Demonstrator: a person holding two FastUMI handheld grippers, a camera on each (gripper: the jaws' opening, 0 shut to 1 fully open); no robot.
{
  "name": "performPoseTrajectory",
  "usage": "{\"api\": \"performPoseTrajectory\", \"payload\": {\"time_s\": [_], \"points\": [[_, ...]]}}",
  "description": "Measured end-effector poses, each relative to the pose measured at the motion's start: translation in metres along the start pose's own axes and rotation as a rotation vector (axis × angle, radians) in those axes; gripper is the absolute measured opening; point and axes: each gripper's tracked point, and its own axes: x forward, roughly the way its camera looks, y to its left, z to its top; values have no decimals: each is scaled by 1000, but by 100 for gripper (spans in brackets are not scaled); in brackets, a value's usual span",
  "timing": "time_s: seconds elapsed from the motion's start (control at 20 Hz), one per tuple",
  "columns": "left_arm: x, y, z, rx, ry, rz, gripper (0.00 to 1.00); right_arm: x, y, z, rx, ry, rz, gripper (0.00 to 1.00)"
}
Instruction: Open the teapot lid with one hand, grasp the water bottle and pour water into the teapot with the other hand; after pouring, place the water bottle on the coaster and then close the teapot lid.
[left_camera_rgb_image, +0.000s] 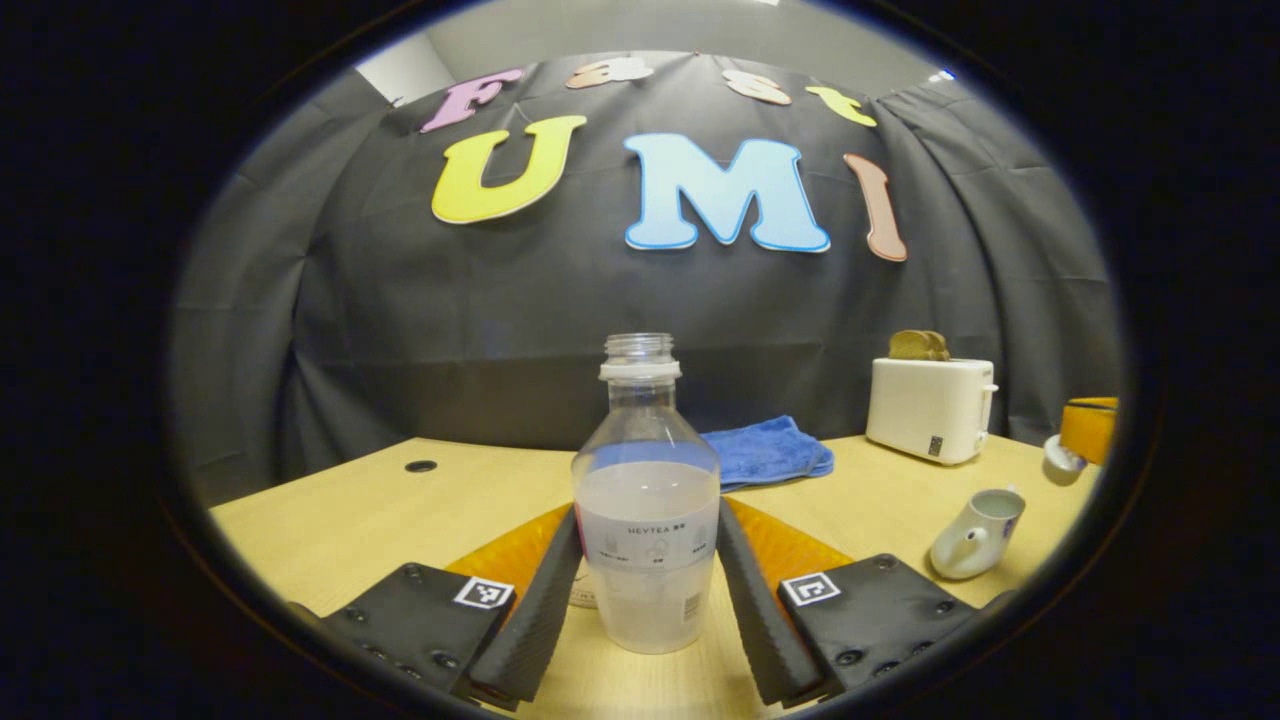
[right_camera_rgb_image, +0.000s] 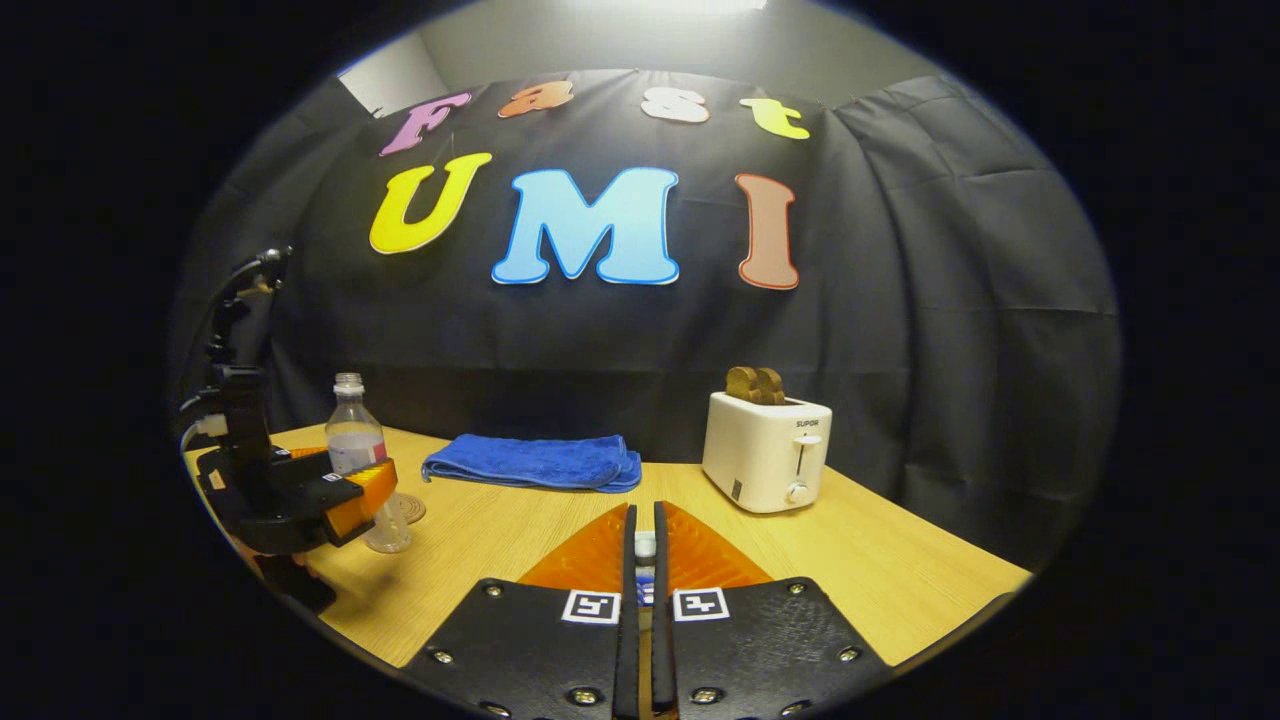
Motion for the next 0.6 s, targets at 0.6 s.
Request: {"api": "performPoseTrajectory", "payload": {"time_s": [0.6], "points": [[-27, -36, 36, 193, -49, -56, 87, -121, 2, -18, -27, -18, 56, 5]]}}
